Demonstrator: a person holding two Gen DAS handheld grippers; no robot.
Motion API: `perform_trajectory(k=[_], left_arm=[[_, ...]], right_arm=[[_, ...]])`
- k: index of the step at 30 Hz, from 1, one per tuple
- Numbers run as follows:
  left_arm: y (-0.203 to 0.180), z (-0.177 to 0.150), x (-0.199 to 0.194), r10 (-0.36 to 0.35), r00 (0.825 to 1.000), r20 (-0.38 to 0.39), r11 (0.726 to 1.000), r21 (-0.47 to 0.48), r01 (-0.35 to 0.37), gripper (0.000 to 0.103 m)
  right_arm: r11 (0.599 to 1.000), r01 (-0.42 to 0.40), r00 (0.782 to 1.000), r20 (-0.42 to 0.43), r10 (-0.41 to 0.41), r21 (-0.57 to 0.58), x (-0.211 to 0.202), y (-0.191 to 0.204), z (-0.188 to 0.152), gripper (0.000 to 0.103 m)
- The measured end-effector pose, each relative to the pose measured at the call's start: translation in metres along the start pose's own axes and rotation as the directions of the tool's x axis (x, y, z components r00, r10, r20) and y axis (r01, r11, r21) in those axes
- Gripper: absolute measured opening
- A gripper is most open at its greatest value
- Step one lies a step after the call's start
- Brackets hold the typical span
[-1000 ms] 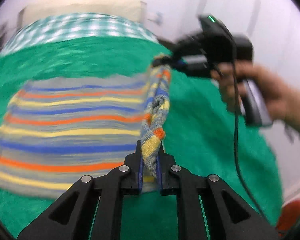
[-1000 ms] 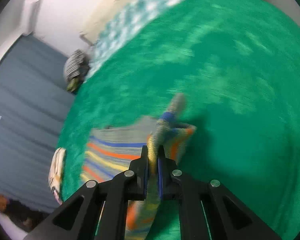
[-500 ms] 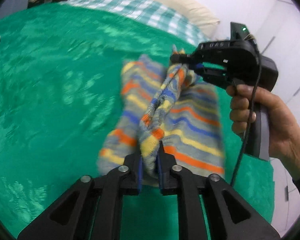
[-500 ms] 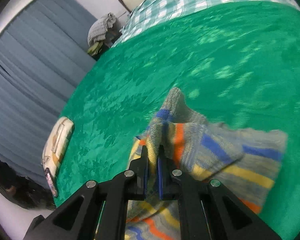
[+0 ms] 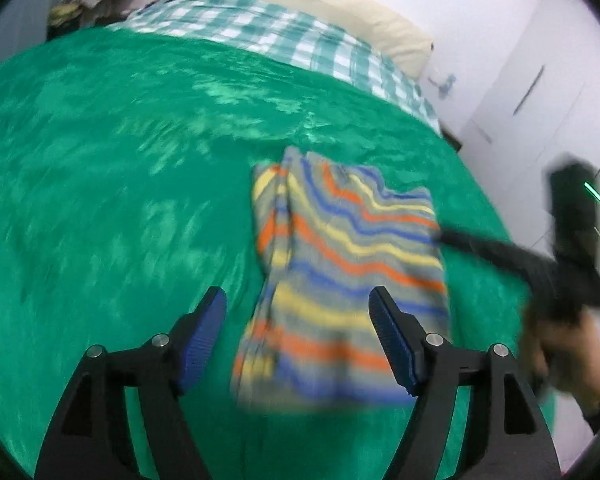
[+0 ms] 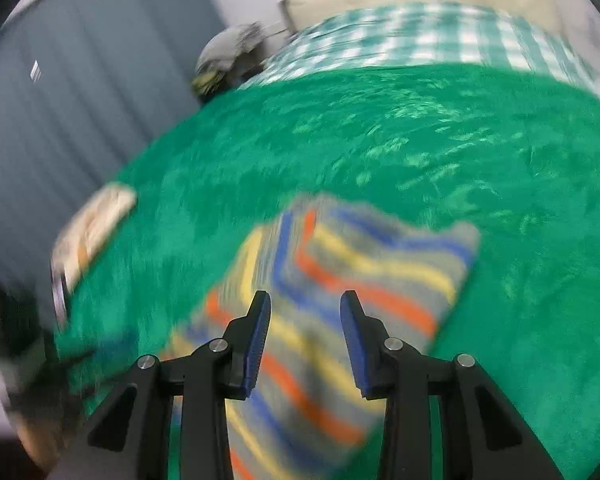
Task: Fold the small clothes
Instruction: 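Fold the sweater over on itself with both tools and open both tools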
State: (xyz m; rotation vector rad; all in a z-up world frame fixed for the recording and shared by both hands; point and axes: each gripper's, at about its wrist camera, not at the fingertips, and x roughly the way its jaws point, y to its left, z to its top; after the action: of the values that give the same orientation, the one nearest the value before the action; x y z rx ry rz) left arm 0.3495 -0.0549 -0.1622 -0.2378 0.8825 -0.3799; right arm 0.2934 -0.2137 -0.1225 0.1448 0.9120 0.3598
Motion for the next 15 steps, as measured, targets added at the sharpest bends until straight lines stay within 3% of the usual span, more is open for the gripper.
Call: perform_trajectory(k=[2,4,5,8,11,12,14,15], left_arm=[[-0.003,0.020,0.027,0.020,0.998,-0.063,1.000,0.022,-0.018,0.073],[0.001,0.025,0.051,0.047,0.988,-0.145,0.999,0.024,-0.044,0.010],[0.009,0.024,0.061,0.066,0.982,-0.176,0.998,-0.003,-0.068,0.007],[0.026,0.014,0.056,0.111,0.983,-0.147,0.991,-0.062,-0.121,0.005],[0.034,0.008,0.043,0.169,0.976,-0.135,0.981,-0.069,-0.179,0.004],[0.039,0.006,0.037,0.146,0.980,-0.138,0.983,-0.091,-0.159,0.007],[0.048,0.001,0.015,0.091,0.988,-0.123,0.986,-0.125,-0.106,0.017],[0.048,-0.002,0.007,0.073,0.991,-0.111,0.989,-0.120,-0.086,0.038]], right_arm=[[0.995,0.019,0.999,-0.024,-0.022,-0.094,-0.004,0.015,-0.018,0.037],[0.987,0.015,0.999,-0.048,-0.023,-0.159,-0.001,0.030,-0.038,0.037],[0.986,0.001,0.998,-0.064,-0.012,-0.166,0.005,0.036,-0.046,0.037],[0.990,0.033,0.987,-0.154,-0.054,-0.140,0.035,0.042,-0.076,0.037],[0.986,0.079,0.989,-0.109,-0.096,-0.149,0.041,0.049,-0.090,0.041],[0.985,0.088,0.989,-0.106,-0.105,-0.150,0.039,0.051,-0.089,0.043],[0.986,0.099,0.990,-0.083,-0.111,-0.133,0.024,0.053,-0.086,0.043],[0.988,0.094,0.993,-0.058,-0.102,-0.122,0.012,0.055,-0.086,0.043]])
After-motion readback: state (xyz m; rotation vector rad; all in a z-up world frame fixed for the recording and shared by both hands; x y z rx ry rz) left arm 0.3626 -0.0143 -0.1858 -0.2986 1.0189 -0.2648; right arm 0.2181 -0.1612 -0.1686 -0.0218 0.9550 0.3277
